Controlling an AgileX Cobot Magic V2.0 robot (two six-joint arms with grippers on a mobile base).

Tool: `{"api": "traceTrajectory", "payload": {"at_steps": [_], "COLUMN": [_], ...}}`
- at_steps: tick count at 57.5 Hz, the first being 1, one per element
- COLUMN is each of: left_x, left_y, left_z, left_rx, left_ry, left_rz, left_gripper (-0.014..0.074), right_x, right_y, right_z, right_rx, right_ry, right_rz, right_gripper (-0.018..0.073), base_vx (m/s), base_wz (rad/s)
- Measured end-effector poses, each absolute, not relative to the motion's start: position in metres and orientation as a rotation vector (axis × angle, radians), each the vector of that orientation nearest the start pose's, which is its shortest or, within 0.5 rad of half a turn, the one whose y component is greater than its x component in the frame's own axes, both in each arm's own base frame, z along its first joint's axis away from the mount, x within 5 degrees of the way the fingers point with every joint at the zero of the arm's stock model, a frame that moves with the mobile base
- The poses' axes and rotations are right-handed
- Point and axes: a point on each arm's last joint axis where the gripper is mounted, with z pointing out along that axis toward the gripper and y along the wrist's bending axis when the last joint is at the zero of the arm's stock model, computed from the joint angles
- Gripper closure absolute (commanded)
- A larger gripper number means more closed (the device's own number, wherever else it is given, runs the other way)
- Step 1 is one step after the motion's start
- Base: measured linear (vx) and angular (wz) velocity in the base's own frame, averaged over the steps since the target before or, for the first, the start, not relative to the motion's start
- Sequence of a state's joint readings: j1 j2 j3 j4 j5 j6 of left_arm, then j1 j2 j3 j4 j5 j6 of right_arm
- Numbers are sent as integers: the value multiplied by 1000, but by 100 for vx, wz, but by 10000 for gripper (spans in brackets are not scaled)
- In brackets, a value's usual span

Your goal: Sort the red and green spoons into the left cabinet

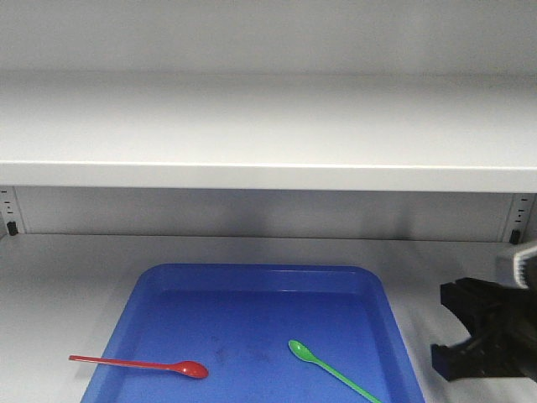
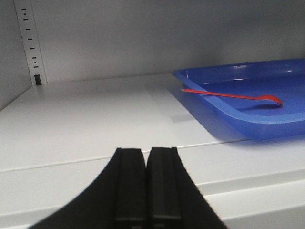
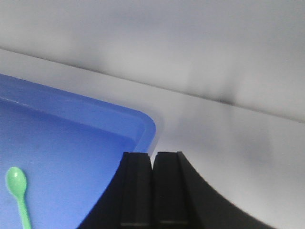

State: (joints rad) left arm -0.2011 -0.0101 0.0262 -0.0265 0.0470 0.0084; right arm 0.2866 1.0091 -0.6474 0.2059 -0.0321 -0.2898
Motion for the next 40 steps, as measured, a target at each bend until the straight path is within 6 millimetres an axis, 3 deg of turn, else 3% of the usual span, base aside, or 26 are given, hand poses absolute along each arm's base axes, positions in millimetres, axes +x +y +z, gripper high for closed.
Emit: {"api": "traceTrajectory", "payload": {"at_steps": [16, 29, 40], "left_x": [56, 56, 56], "left_y": [-11, -11, -11], "left_z": [201, 201, 201], "left_rx": [143, 143, 143], "left_ry": [1543, 1543, 1543], "left_rz": [-175, -175, -175], "left_gripper": [603, 603, 603], "right_x": [171, 123, 92], "right_y": [27, 7, 4], "right_z": [284, 258, 222], "right_rx": [-103, 6, -17], "right_ry": [1750, 1689, 1683], "right_rz": [123, 80, 51], "right_gripper": [564, 564, 564], "base_vx": [0, 0, 0], "base_wz": [0, 0, 0]}}
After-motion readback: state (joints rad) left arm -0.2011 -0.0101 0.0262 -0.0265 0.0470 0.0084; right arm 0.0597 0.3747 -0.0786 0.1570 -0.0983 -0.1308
